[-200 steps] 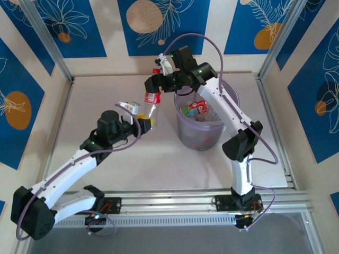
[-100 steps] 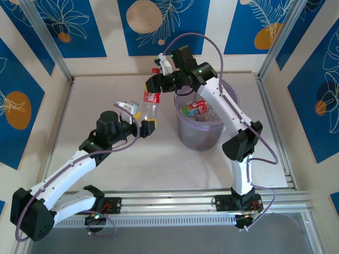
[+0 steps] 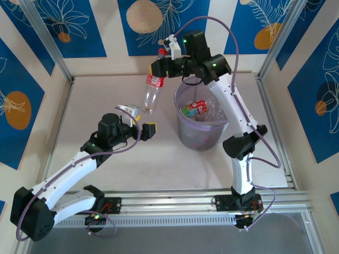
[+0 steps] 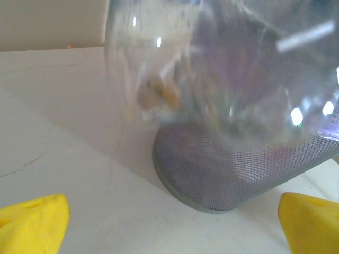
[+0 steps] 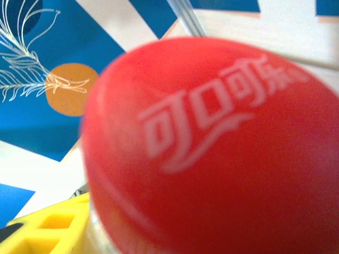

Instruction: Put the plastic bottles in the bin

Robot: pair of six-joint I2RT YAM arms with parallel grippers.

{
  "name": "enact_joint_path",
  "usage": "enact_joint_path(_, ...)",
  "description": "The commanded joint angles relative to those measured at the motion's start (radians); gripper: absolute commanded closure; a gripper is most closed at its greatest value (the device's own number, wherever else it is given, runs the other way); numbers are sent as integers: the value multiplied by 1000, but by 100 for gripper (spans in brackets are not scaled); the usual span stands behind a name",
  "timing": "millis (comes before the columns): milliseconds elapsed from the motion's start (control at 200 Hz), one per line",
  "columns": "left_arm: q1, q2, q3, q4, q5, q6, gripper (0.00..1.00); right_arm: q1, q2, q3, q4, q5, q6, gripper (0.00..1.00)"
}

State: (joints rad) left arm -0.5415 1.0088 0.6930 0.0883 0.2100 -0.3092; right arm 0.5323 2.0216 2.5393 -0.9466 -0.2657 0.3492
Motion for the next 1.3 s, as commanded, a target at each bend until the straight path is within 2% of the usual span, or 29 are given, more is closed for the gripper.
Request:
enact_joint_path(0,-1,1,27,39,47,-47,0,-38,-46,36,15,5,-4,61)
enact_joint_path(125,-14,37,30,106,73,-130,0,-82,-108,19,51,37,-5,61)
enact_joint_path(270,-34,92,50,183,76,-212,0,-151,-227,-80,76,75,-16,61)
enact_joint_path(440,-52,181,112,242,104,-253,0,-262,-409,-292,115,89,-5,61)
enact_joint_path(735,-57,305,246,196,66,-324,0,-424,-662,-665,138,68,36,62)
enact_joint_path(1035,-62,392,349,162,66,-338,0,-453,-730,-901,155,20,75,63)
enact_joint_path(1296,-116,435,457,-5,-39,-222,0,-449,-695,-1016,201,-16,105,63)
